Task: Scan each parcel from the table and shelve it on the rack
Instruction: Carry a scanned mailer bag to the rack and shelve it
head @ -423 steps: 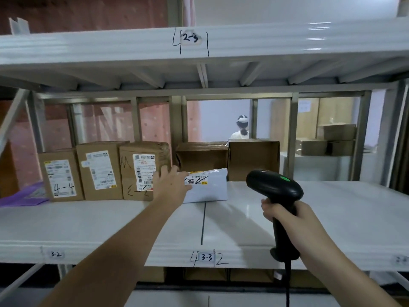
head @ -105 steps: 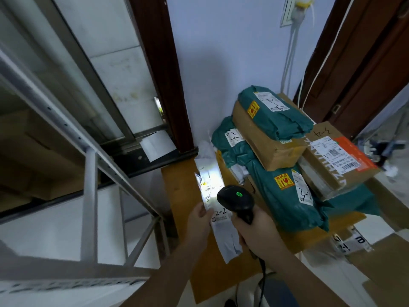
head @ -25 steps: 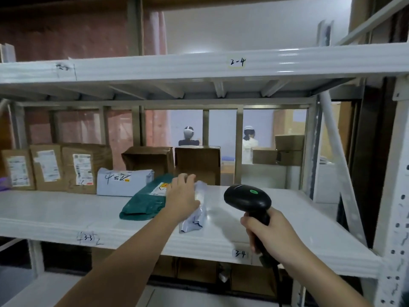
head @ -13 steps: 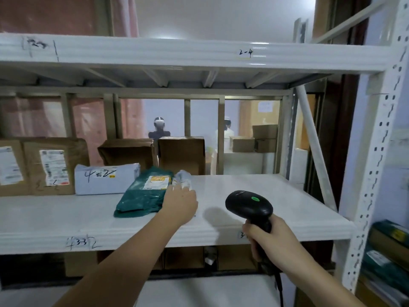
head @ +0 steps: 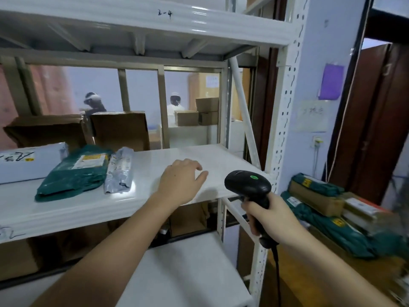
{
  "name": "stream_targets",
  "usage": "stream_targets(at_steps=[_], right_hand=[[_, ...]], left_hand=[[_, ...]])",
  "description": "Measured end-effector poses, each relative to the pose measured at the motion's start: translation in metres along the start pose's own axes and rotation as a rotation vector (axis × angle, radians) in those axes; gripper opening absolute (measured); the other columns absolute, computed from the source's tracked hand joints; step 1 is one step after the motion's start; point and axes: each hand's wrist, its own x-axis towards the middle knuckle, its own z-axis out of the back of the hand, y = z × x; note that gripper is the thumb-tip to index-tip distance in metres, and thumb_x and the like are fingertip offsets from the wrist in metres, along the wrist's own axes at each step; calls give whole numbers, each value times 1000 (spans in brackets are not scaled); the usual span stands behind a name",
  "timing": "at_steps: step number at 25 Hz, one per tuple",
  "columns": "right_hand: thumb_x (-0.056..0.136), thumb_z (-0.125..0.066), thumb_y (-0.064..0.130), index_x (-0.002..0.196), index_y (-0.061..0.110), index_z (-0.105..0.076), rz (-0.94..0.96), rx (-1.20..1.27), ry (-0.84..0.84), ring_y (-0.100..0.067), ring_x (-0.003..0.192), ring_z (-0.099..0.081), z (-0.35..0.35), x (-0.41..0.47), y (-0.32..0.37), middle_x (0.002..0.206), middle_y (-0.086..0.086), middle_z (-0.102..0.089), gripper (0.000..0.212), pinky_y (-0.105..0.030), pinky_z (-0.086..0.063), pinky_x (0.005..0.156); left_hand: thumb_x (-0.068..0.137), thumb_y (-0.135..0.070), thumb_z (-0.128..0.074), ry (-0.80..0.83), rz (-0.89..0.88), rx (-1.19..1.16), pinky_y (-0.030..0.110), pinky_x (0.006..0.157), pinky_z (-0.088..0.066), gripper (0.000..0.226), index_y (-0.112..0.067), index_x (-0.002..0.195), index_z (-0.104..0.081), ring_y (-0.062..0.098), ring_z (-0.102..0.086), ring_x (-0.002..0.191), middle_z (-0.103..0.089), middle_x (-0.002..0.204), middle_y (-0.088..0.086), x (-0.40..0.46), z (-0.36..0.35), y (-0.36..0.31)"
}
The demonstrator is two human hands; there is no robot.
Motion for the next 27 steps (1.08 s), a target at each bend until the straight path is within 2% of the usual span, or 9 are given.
stream_targets(at_steps=[3,5,8,11,14,17,19,24,27], right_hand=[[91,-63,21,83,7,-60,-44,-41,-59,-32,51,-61,52,-19,-25,56,-10,-63,16,-47,-57,56],[90,-64,22,88,10,-60,-92,-56,-120,-39,50,-58,95,-36,-50,56,-12,-62,13,-47,-53,51],[90,-64,21,83,15,-58,-131,-112,-159,-52,53,-56,161,-65,-88,54,-12,-61,11,-53,-50,48],[90,-62,17,78,11,-55,-209,-190,-212,-35,48,-58,217,-90,-123,52,-8,-59,15,-43,-50,50],[91,-62,13,85,9,-56,-286,-192,-284,-15,43,-54,264,-103,-157,51,-4,-55,9,-26,-45,45],[90,-63,14,88,15,-59,-340,-209,-353,-10,44,-54,295,-111,-187,55,-2,-56,4,-22,-43,43],[89,-64,14,89,18,-60,-378,-217,-383,-8,45,-56,311,-110,-209,58,-3,-58,5,-21,-45,43],[85,-66,16,88,14,-60,-464,-260,-432,-19,53,-61,343,-77,-265,64,-15,-63,7,-42,-54,52],[86,-66,15,92,18,-61,-493,-213,-419,-18,51,-61,356,-41,-291,61,-8,-61,8,-38,-53,51]], left_hand=[[105,-48,-50,11,-142,-205,34,105,-45,36,-29,133,-62,15,-53,126,-61,140,-9,-4,-36,-84],[104,-41,-57,88,-213,-320,31,101,-45,32,-31,135,-60,13,-54,126,-60,138,-10,-8,-66,-141],[102,-31,-60,223,-334,-362,34,98,-48,37,-32,138,-56,17,-55,124,-61,136,-7,-12,-119,-220],[97,-23,-58,349,-380,-349,36,102,-48,51,-34,146,-51,21,-53,129,-58,142,-4,-4,-179,-282],[100,-36,-55,446,-368,-331,45,113,-45,54,-34,153,-44,23,-47,141,-49,156,-4,4,-230,-334],[102,-45,-52,506,-335,-315,44,122,-35,58,-29,157,-41,22,-39,149,-42,163,-3,6,-269,-363],[102,-55,-47,531,-302,-292,44,120,-37,60,-30,157,-41,21,-41,148,-44,162,-5,12,-299,-375],[102,-67,-39,643,-252,-281,47,118,-40,68,-27,157,-40,22,-43,146,-48,158,-2,44,-371,-394],[102,-65,-43,657,-231,-314,48,117,-42,66,-27,156,-42,23,-47,143,-50,156,-1,76,-406,-401]])
